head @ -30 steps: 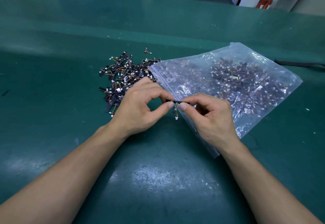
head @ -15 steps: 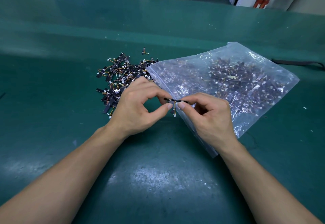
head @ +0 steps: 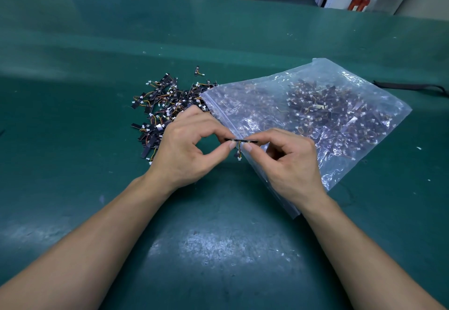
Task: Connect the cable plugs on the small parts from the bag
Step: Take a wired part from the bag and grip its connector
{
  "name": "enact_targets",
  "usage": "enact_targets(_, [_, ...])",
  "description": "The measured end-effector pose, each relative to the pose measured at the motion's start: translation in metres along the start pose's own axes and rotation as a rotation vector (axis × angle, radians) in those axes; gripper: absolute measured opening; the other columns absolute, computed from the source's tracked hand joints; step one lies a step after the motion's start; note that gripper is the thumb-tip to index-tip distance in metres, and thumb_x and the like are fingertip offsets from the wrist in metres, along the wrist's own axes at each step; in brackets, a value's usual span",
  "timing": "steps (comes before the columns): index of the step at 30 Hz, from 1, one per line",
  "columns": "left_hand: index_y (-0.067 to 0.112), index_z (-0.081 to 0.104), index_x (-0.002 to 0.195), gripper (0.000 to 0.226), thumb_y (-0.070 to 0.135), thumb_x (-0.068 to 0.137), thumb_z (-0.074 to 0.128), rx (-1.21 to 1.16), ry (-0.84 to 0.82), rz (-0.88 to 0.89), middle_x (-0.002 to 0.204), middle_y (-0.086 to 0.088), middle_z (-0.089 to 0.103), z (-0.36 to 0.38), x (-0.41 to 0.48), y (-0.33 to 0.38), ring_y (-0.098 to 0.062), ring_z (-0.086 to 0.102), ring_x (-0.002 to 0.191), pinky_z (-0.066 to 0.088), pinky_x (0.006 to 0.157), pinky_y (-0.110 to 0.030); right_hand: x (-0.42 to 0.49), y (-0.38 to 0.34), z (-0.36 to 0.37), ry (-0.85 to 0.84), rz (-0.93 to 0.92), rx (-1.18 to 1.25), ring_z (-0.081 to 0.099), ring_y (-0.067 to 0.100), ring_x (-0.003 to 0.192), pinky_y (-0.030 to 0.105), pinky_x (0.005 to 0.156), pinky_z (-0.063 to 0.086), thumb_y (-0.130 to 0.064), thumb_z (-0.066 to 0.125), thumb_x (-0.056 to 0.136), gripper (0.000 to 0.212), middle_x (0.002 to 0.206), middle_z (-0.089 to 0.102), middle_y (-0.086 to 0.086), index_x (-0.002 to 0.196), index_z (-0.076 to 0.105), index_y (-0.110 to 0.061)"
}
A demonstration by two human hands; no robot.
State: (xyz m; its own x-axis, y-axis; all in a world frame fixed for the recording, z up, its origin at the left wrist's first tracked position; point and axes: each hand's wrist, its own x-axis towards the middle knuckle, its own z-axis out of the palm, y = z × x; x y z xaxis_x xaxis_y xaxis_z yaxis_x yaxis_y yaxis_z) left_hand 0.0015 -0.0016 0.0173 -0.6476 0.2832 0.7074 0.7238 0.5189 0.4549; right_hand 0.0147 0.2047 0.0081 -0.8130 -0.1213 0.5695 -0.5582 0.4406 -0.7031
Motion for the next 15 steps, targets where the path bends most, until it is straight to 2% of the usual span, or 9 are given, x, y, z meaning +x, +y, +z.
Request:
enact_targets(6, [0.010, 0.077, 0.084, 0.005, 0.012, 0.082, 0.080, -0.011, -0.007, 0.002, 0.079, 0.005, 0.071, 0.0007, -0.0001, -0.0006, -0.020, 0.059, 0.074, 0.045, 0.077, -0.032, 0.0003, -0.0009, -0.0009, 0.000, -0.001, -0.005, 0.049, 0.003, 0.052, 0.009, 0.055, 0.033, -0.017, 0.078, 0.086, 0.002, 0.073, 0.064, -0.025, 0.087, 0.080, -0.017])
enact_targets(15, [0.013, 0.076, 0.081, 0.005, 0.013, 0.084, 0.079, 0.002, -0.020, 0.000, 0.077, 0.006, 0.070, 0.0005, 0.0000, -0.0006, -0.019, 0.058, 0.074, 0.044, 0.076, -0.031, -0.0008, 0.0005, -0.0002, -0.017, 0.016, -0.003, 0.049, 0.010, 0.049, 0.012, 0.054, 0.037, -0.020, 0.081, 0.083, 0.006, 0.076, 0.069, -0.018, 0.089, 0.079, -0.020])
